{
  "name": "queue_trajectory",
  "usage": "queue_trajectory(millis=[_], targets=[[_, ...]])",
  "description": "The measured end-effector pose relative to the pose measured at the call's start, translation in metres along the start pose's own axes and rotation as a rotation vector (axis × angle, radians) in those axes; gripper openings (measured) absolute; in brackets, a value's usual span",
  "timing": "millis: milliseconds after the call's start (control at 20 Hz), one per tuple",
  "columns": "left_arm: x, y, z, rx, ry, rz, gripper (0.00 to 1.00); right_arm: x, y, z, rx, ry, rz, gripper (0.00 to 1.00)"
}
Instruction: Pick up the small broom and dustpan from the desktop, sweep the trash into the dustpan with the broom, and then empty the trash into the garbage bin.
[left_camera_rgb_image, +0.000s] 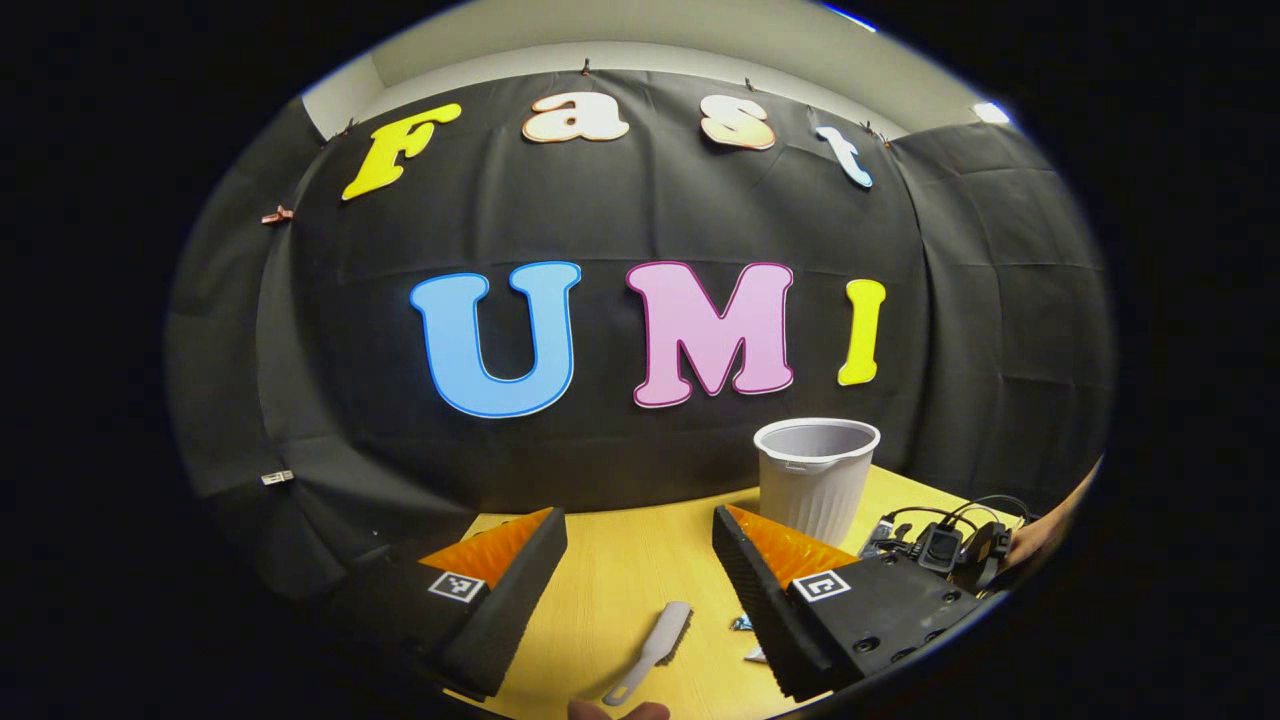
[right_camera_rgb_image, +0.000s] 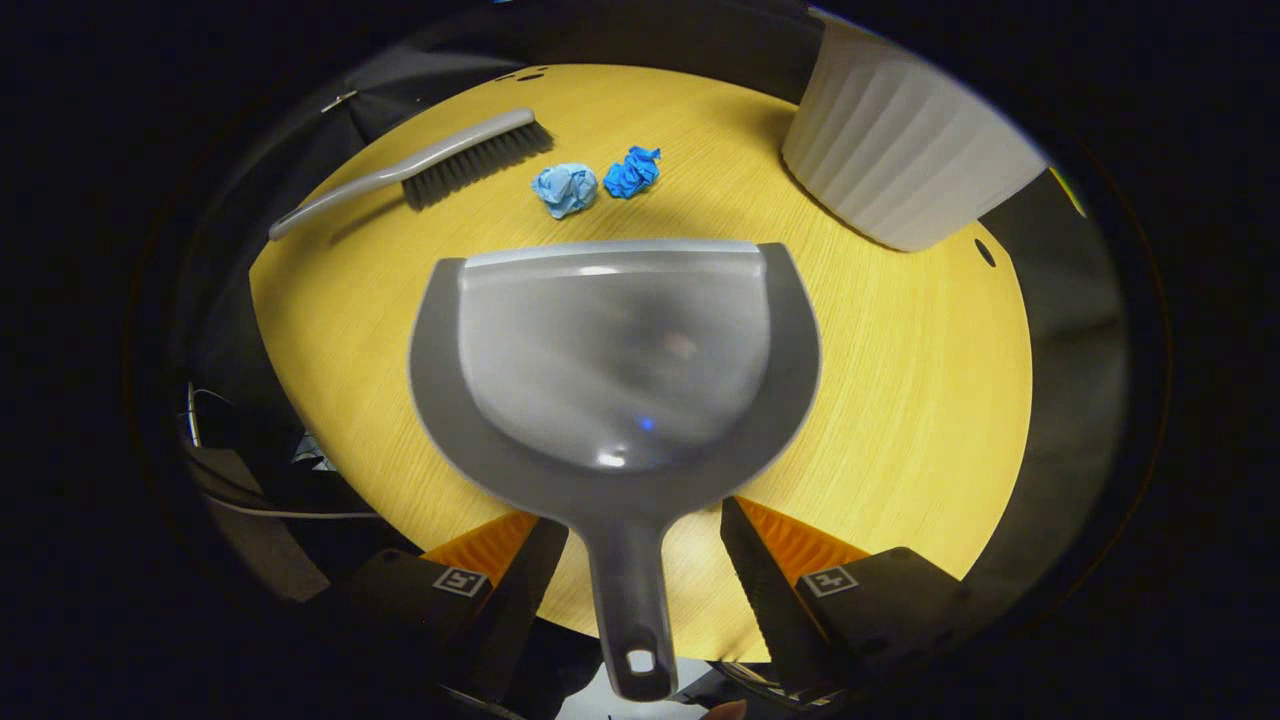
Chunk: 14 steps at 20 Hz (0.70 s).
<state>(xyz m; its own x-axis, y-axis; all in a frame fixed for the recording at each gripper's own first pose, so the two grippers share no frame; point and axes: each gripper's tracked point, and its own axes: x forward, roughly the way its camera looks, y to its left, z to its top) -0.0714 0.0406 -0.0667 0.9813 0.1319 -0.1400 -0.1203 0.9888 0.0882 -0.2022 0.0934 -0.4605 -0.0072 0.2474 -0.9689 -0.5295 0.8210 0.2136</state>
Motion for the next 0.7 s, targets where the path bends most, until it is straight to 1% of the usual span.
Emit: queue_trajectory(millis=[150, 250, 300, 350, 400, 450, 550, 600, 650, 700], targets=[[0.000, 0.003, -0.005, -0.012, 0.012, 0.007, 0.96, 0.008, 0.006, 0.002, 0.012, 0.042, 0.020, 0.95], [0.000, 0.005, -0.003, -0.016, 0.013, 0.015, 0.96, 0.012, 0.010, 0.003, 0.008, 0.062, 0.034, 0.88], [0.001, 0.007, -0.004, -0.013, 0.011, 0.019, 0.96, 0.013, 0.010, 0.005, 0.012, 0.064, 0.031, 0.80], [0.001, 0.009, -0.005, -0.010, 0.014, 0.021, 0.96, 0.012, 0.011, 0.005, 0.016, 0.073, 0.046, 0.76], [0.003, 0.009, -0.008, -0.009, 0.022, 0.023, 0.96, 0.009, 0.013, 0.004, 0.024, 0.089, 0.054, 0.68], [0.003, 0.010, -0.010, -0.011, 0.033, 0.020, 0.96, 0.012, 0.013, 0.004, 0.030, 0.087, 0.054, 0.65], [0.004, 0.009, -0.019, -0.024, 0.065, 0.000, 0.96, 0.010, 0.017, 0.005, 0.001, 0.064, 0.058, 0.52], [0.005, 0.008, -0.028, -0.025, 0.087, -0.010, 0.96, 0.009, 0.018, 0.006, -0.031, 0.044, 0.058, 0.42], [0.007, 0.008, -0.034, -0.024, 0.114, -0.022, 0.96, 0.010, 0.018, 0.005, -0.039, 0.040, 0.054, 0.36], [0.008, 0.007, -0.045, -0.019, 0.144, -0.036, 0.96, 0.007, 0.017, 0.006, -0.029, 0.033, 0.051, 0.40]])
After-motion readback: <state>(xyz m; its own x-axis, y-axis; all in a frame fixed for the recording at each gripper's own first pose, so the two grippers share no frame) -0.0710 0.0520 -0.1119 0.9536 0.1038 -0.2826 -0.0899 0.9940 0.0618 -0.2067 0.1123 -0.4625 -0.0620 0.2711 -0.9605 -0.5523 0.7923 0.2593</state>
